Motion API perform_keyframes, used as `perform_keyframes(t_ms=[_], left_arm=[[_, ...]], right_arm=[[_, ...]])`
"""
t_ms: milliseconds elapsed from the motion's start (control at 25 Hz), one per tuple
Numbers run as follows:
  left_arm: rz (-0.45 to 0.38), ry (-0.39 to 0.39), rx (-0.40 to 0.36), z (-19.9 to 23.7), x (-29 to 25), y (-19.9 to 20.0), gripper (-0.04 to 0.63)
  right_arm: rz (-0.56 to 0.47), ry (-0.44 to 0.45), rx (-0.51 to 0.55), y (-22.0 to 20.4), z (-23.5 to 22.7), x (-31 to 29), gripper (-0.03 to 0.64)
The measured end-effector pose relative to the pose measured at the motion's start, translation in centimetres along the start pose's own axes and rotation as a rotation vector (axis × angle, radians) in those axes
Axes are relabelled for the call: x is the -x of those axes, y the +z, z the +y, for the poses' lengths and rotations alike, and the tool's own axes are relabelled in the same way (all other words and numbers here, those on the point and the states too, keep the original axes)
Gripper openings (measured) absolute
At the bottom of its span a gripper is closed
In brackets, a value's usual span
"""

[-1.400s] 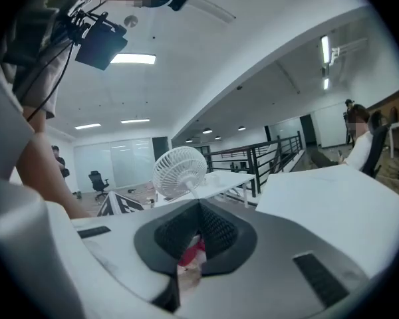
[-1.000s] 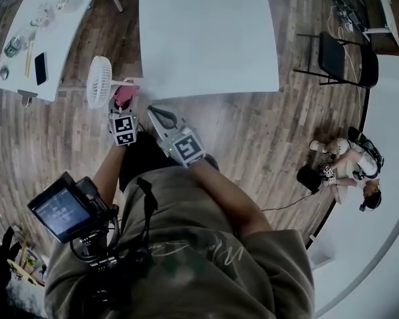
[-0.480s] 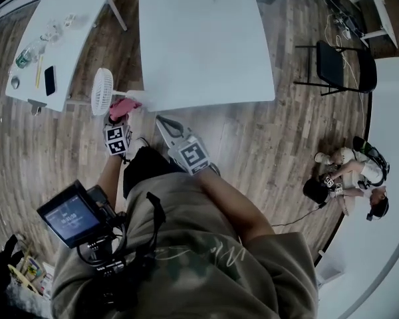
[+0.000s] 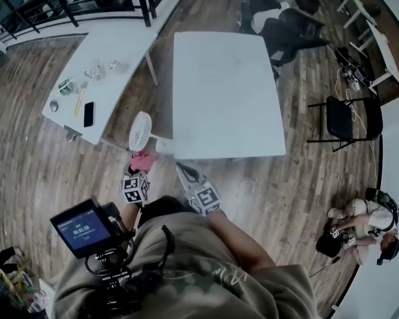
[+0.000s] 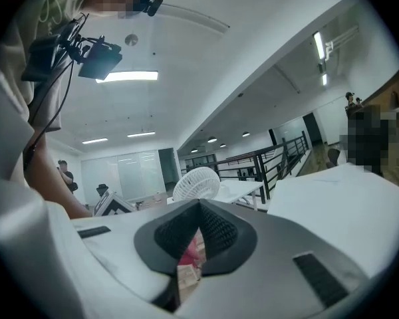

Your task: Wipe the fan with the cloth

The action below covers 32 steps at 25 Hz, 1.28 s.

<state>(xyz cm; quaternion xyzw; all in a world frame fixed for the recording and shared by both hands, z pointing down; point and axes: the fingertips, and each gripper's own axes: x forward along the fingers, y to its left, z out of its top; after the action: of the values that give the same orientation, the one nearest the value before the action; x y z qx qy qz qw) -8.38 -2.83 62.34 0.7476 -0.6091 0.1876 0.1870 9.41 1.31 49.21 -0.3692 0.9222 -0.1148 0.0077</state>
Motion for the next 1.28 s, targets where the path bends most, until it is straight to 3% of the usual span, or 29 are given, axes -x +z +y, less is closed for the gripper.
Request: perform_keyframes(t_ms=[120, 280, 400, 560, 640, 760, 880, 1000, 1200, 1240, 1280], left_arm=[[-0.019, -0.052, 0.019, -0.4, -0.5, 2.3, 0.089], [0.010, -0.118, 0.062, -0.9, 3.0, 1.9, 0.089], [0.026, -0.220, 0.019, -3.1, 4.2, 2.6, 0.089], [0.005, -0.338, -0.117, -5.0, 4.7, 1.9, 0.089], [-0.016, -0.328, -0.119, -4.7, 4.5, 2.1, 0.089], [-0.038, -0.286, -0.061, -3.6, 4.2, 2.6, 0.089], [-0.020, -0.271, -0.031, -3.8, 4.9, 2.5, 0.089], [-0.016, -0.292, -0.068, -4.9, 5.5, 2.7, 0.089], [-0.071, -0.319, -0.166, -5.7, 4.4, 5.5, 0.089], [-0.065, -0.329, -0.169, -5.8, 4.6, 5.3, 0.089], [-0.059, -0.343, -0.167, -5.8, 5.1, 5.2, 0.089]], right_arm=[[-0.017, -0.042, 0.010, 2.4, -0.7, -1.4, 0.000], [0.008, -0.043, 0.049, 4.8, 2.2, -1.6, 0.000], [0.009, -0.061, 0.082, 6.6, 2.8, -1.4, 0.000], [-0.034, -0.108, 0.131, 9.4, 2.2, -0.3, 0.000], [-0.034, -0.112, 0.144, 10.3, 1.6, 0.2, 0.000], [0.002, -0.059, 0.183, 10.5, 2.0, 0.0, 0.000], [0.004, -0.043, 0.137, 9.5, 1.4, -0.4, 0.001], [-0.035, -0.058, 0.063, 8.8, 0.7, -0.7, 0.000], [-0.011, 0.006, 0.126, 8.9, 1.6, -3.7, 0.003], [-0.002, 0.031, 0.131, 8.4, 2.4, -4.0, 0.056], [0.012, 0.069, 0.139, 7.8, 3.6, -4.3, 0.061]])
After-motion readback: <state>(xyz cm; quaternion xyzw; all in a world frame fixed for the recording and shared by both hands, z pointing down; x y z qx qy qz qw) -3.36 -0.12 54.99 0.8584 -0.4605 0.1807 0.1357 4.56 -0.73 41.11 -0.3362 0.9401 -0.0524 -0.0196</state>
